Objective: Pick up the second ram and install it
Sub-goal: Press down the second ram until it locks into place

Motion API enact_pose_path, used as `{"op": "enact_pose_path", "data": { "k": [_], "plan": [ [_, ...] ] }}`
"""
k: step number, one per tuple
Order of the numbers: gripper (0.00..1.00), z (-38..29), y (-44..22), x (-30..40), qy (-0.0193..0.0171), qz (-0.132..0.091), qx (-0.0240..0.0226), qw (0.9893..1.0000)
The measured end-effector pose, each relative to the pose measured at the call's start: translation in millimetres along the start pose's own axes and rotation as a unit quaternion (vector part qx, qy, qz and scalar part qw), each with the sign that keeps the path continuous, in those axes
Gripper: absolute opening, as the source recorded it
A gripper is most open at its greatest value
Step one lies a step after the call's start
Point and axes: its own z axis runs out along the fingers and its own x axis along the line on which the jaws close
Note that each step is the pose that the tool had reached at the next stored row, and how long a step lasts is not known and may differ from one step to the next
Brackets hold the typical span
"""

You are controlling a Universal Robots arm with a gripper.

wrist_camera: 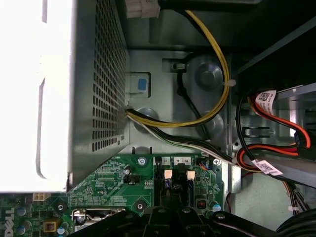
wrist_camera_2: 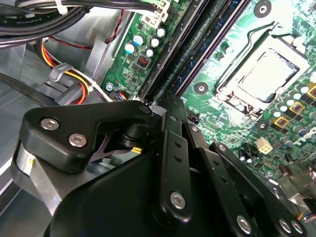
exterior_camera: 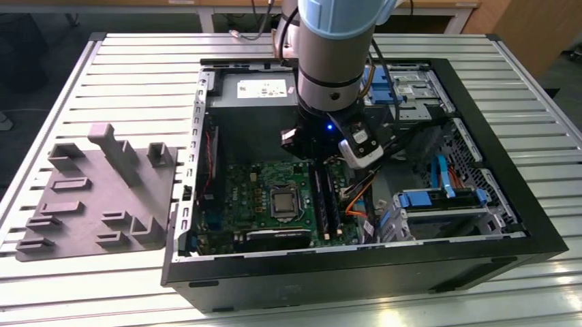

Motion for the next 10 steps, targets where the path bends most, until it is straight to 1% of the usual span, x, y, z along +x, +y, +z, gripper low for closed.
{"op": "enact_pose_path", "data": {
  "k": [2, 4, 10],
  "plan": [
    [0.11, -2.3, 0.4, -0.2, -0.0003, 0.0, -0.0009, 1.0],
    [0.11, -6.2, 0.4, -0.3, 0.0001, 0.0, 0.0002, 1.0],
    [0.11, -15.7, 1.0, -0.8, 0.0001, 0.0, 0.0005, 1.0]
  ]
}}
